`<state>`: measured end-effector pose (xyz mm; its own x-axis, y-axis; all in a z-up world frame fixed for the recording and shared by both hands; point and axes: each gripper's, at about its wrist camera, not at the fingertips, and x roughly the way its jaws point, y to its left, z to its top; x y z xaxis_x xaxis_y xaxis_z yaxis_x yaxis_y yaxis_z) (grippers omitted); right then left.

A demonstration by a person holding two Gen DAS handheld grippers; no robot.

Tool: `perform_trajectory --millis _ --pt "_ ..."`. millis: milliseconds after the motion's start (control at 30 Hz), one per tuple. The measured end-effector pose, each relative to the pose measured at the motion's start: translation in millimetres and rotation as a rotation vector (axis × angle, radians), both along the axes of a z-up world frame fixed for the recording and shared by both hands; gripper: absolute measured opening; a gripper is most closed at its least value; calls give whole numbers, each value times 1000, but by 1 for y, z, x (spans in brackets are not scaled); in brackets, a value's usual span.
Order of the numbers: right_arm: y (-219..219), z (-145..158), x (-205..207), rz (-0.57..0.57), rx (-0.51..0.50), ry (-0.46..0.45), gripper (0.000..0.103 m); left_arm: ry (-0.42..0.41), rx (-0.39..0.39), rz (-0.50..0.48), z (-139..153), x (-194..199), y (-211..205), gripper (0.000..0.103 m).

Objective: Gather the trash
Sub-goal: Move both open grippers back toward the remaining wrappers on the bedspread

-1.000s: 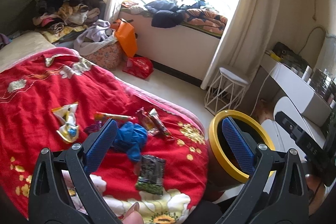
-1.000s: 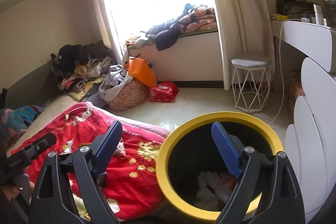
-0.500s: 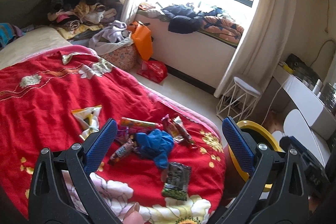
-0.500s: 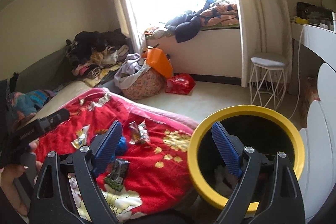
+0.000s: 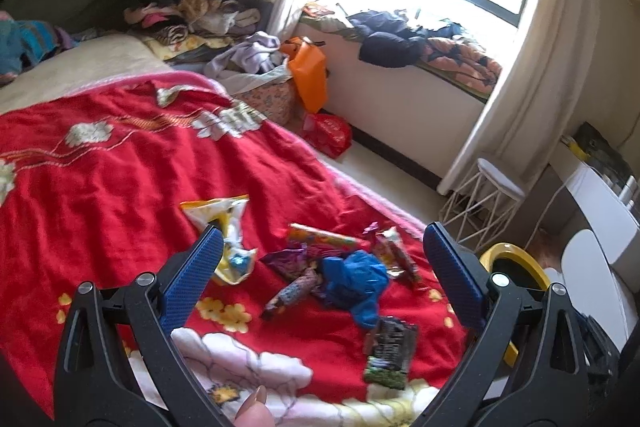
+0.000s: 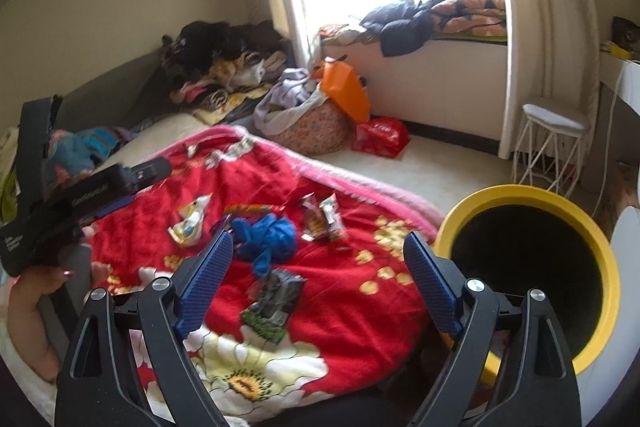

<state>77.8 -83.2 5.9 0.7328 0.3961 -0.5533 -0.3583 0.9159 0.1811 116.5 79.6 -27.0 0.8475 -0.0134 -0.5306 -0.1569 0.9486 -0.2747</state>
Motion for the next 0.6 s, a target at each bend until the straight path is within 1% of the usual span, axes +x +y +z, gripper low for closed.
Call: perform_trajectory --millis 333,600 --pt "37 -31 13 68 -65 95 85 79 -23 77 -29 6 31 92" --pt "54 -54 33 87 -74 194 84 144 -75 112 -54 10 47 92"
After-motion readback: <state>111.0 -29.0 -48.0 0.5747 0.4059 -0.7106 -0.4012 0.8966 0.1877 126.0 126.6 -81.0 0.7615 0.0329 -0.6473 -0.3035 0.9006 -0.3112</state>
